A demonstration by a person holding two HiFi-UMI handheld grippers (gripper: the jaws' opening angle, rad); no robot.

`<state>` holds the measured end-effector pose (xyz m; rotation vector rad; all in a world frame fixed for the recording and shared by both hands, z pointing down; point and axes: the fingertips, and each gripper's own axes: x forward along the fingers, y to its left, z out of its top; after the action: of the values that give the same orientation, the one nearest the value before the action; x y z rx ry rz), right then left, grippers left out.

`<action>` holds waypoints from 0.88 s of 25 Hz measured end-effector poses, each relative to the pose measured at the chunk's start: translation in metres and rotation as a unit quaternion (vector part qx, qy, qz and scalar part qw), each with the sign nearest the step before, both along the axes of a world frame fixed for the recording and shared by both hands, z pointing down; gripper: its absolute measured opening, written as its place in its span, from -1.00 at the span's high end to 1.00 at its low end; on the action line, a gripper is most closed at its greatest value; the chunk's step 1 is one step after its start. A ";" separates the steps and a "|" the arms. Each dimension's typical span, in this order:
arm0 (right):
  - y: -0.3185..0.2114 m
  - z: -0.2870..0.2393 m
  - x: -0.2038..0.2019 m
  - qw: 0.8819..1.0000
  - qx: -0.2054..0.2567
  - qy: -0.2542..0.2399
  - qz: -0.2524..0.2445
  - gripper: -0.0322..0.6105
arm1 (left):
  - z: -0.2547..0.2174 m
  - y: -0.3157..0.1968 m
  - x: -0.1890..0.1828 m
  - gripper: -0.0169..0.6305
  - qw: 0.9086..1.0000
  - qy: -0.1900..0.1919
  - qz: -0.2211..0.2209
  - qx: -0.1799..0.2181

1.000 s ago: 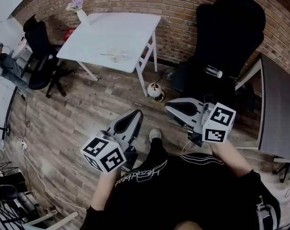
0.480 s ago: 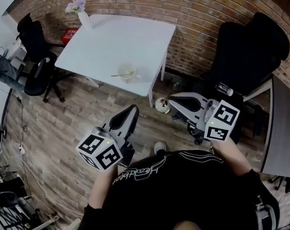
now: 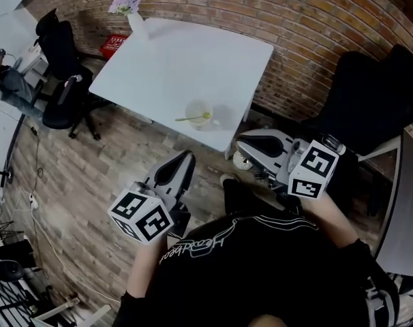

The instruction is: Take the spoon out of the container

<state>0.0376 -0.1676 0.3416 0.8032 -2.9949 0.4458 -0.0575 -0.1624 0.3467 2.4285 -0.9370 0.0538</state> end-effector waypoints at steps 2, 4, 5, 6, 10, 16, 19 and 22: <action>-0.015 0.006 -0.005 1.000 -0.003 0.001 -0.008 0.90 | 0.005 -0.011 -0.005 0.93 1.000 -0.002 -0.009 -0.005; -0.029 0.011 -0.010 1.000 -0.001 0.009 -0.017 0.90 | 0.010 -0.023 -0.010 0.93 1.000 -0.004 -0.018 -0.011; -0.036 0.014 -0.013 1.000 0.001 0.014 -0.021 0.90 | 0.013 -0.029 -0.013 0.93 1.000 -0.005 -0.022 -0.015; -0.044 0.017 -0.016 0.999 0.003 0.020 -0.026 0.90 | 0.016 -0.035 -0.016 0.93 0.999 -0.006 -0.027 -0.018; -0.077 0.030 -0.028 0.999 0.000 0.024 -0.045 0.90 | 0.026 -0.062 -0.027 0.93 0.999 -0.009 -0.043 -0.030; -0.116 0.055 -0.048 0.995 -0.006 0.056 -0.079 0.67 | 0.035 -0.092 -0.044 0.93 0.997 -0.003 -0.067 -0.044; -0.130 0.070 -0.064 0.991 -0.001 0.082 -0.107 0.58 | 0.037 -0.106 -0.057 0.93 0.995 -0.001 -0.082 -0.049; -0.143 0.090 -0.082 0.982 0.014 0.125 -0.139 0.46 | 0.043 -0.117 -0.071 0.93 0.994 0.002 -0.098 -0.055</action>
<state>-0.0444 -0.3106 0.4319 0.3965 -2.8198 0.2712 -0.1289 -0.2792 0.3895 2.2248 -1.1367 0.0293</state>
